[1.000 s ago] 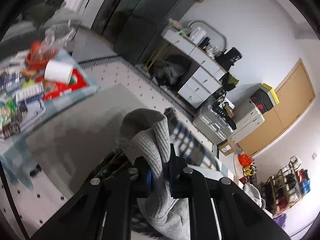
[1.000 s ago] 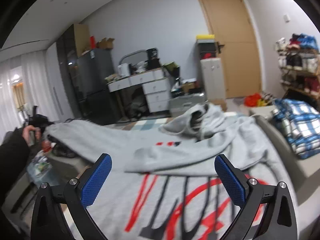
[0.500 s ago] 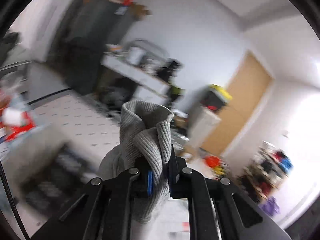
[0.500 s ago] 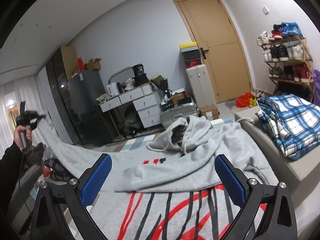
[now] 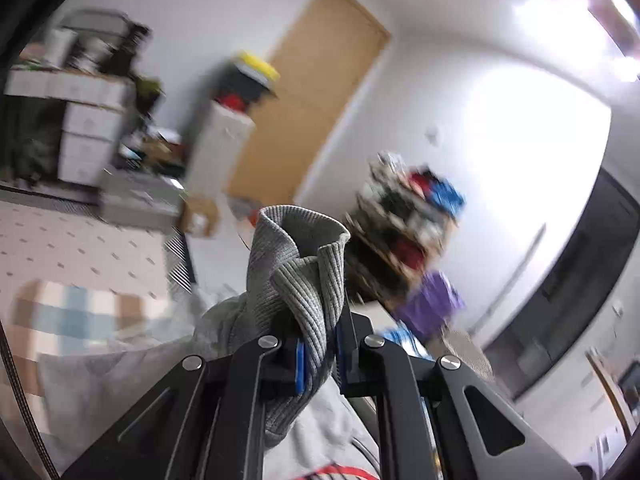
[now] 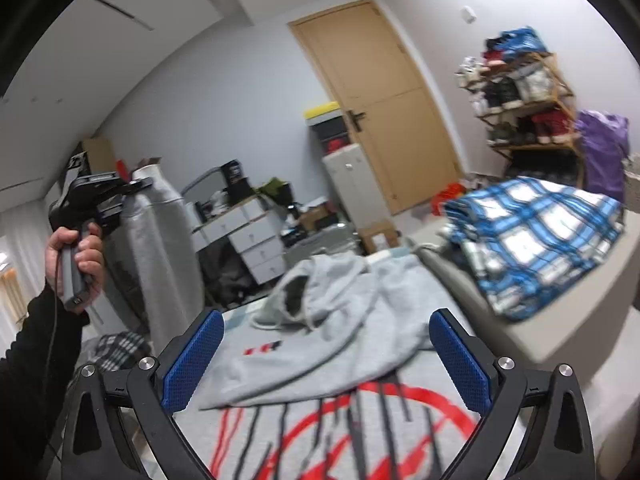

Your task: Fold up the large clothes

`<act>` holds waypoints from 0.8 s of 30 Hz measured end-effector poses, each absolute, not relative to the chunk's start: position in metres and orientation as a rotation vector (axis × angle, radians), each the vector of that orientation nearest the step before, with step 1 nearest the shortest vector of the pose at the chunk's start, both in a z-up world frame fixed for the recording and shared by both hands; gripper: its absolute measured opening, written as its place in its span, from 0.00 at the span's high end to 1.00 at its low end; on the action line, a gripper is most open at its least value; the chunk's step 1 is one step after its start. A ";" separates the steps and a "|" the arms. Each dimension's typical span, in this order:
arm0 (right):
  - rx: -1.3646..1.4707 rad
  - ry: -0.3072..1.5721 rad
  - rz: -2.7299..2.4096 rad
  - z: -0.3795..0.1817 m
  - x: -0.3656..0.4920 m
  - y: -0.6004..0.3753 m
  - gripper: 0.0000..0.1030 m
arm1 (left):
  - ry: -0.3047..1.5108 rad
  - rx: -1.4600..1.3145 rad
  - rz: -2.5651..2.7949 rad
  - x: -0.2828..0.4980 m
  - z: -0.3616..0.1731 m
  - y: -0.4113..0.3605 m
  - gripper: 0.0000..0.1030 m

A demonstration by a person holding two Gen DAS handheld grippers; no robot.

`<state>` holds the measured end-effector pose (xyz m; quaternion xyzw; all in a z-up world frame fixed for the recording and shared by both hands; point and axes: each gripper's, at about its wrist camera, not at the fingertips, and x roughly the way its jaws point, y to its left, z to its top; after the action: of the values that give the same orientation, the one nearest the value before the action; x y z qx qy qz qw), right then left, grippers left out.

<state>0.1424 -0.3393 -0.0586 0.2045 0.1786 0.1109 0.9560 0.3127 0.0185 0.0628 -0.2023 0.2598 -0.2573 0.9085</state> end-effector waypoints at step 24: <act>0.522 0.496 0.052 -0.117 0.140 -0.419 0.00 | 1.119 -0.156 -0.720 0.363 -0.117 -0.172 0.94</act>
<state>0.1403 -0.4190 -0.1168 0.2553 0.2425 0.0254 0.9356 0.3626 -0.1717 -0.1172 -0.0724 0.5187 -0.3335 0.7839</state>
